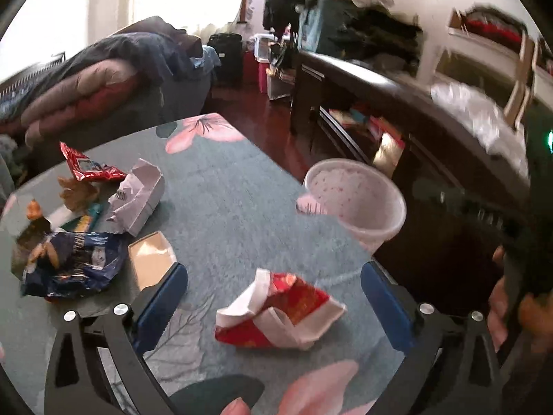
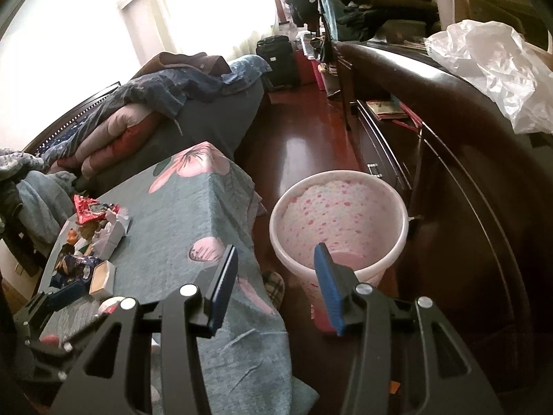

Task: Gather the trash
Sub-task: 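Carry the paper cup with the left tool over the wastebasket and release, then return the left tool to the table and grasp the blue snack wrapper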

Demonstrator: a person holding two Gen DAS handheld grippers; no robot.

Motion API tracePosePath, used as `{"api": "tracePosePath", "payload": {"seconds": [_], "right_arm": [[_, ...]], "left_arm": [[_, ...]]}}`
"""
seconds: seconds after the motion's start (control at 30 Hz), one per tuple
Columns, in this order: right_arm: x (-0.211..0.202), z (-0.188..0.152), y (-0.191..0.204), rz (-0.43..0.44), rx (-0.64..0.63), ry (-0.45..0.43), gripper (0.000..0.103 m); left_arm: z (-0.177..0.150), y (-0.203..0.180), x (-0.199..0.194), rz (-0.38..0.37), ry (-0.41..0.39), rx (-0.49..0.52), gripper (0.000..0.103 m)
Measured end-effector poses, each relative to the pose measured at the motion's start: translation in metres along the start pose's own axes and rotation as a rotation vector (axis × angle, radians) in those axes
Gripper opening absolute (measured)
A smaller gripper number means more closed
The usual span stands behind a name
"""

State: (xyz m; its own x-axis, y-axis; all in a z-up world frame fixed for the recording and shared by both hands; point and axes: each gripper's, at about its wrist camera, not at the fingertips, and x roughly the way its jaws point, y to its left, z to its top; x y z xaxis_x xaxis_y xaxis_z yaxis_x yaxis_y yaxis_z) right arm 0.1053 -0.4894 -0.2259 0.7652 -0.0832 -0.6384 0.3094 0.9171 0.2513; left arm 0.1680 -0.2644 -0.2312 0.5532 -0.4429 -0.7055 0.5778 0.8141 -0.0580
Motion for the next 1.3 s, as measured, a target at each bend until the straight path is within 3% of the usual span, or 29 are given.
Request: {"api": "tracePosePath", "payload": {"seconds": [0.17,0.2,0.23,0.47,0.7,0.9,1.07,1.1,1.17,1.3], "right_arm": [[-0.004,0.0,0.007,0.015,-0.01,-0.007,0.048],[-0.004,0.0,0.007,0.017,-0.011,-0.007,0.048],[-0.005,0.0,0.008,0.018,-0.013,-0.008,0.048],[-0.007,0.0,0.007,0.019,-0.011,-0.012,0.048],[-0.009,0.003,-0.002,0.007,0.008,-0.028,0.048],[-0.007,0.005,-0.023,-0.051,0.044,-0.034,0.05],[-0.001,0.001,-0.047,-0.098,0.079,-0.02,0.051],[0.001,0.0,-0.05,-0.104,0.082,-0.017,0.051],[0.005,-0.002,-0.057,-0.118,0.091,-0.009,0.051],[0.012,-0.006,-0.069,-0.139,0.11,0.009,0.051]], "left_arm": [[-0.012,-0.01,0.016,0.053,0.032,0.059,0.099],[-0.014,-0.01,0.018,0.057,0.034,0.063,0.096],[-0.015,-0.01,0.021,0.051,0.04,0.066,0.086],[-0.009,-0.006,0.018,0.053,0.005,0.04,0.084],[0.034,-0.014,0.007,0.041,-0.09,0.066,0.084],[0.093,-0.047,0.028,-0.045,-0.158,0.11,0.085],[0.134,-0.085,0.082,-0.133,-0.1,0.137,0.086],[0.138,-0.091,0.091,-0.14,-0.086,0.144,0.086],[0.144,-0.103,0.12,-0.136,-0.04,0.161,0.099],[0.148,-0.108,0.149,-0.157,0.02,0.138,0.099]]}}
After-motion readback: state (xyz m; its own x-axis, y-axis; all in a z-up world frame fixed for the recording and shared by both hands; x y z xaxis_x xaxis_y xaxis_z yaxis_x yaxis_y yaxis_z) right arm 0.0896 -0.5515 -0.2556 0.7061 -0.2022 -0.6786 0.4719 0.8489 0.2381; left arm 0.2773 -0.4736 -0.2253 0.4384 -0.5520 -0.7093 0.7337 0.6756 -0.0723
